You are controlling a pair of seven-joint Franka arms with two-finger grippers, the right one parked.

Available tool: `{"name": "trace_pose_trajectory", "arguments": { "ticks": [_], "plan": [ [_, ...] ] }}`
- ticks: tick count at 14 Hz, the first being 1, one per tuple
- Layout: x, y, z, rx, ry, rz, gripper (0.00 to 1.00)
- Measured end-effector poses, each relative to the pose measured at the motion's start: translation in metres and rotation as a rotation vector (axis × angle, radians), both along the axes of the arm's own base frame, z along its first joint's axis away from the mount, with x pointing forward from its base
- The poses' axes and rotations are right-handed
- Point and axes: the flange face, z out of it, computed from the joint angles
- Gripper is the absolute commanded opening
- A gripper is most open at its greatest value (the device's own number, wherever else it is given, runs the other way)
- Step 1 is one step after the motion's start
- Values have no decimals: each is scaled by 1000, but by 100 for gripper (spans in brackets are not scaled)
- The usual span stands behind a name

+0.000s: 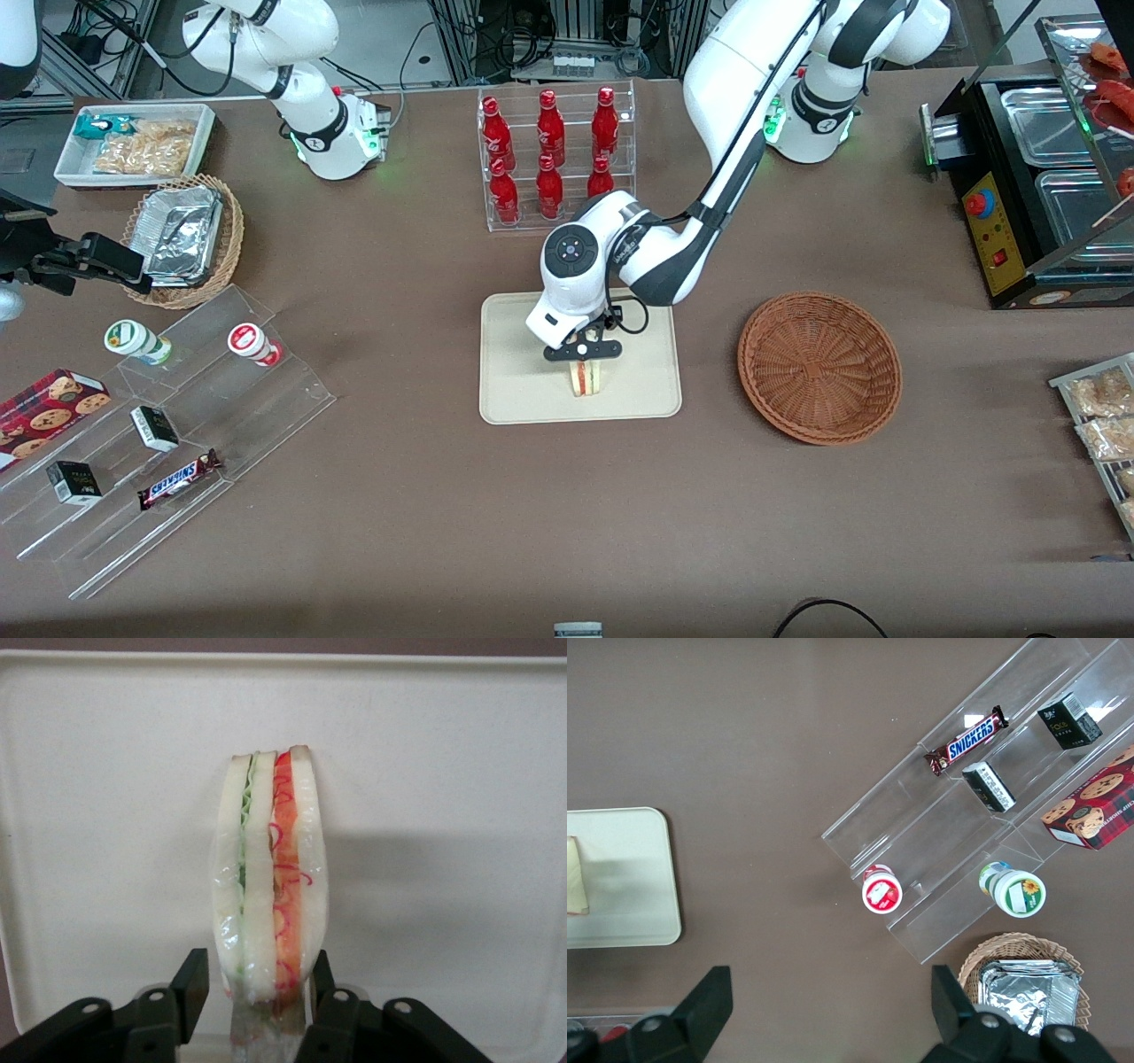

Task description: Place sandwich from basket to tray

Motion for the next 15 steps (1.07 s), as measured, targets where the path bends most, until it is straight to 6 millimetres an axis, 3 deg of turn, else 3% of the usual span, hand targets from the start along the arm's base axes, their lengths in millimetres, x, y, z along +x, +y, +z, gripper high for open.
{"name": "trace_pose_trajectory", "arguments": {
  "ticks": [3,7,10,13,15],
  "plan": [
    [6,1,34,-6,-18,5,100],
    [23,36,97,83,-66,22,100],
    [46,85,128,122,-41,106,100],
    [68,142,145,103,-5,124,100],
    [73,186,156,88,21,103,100]
  ]
}}
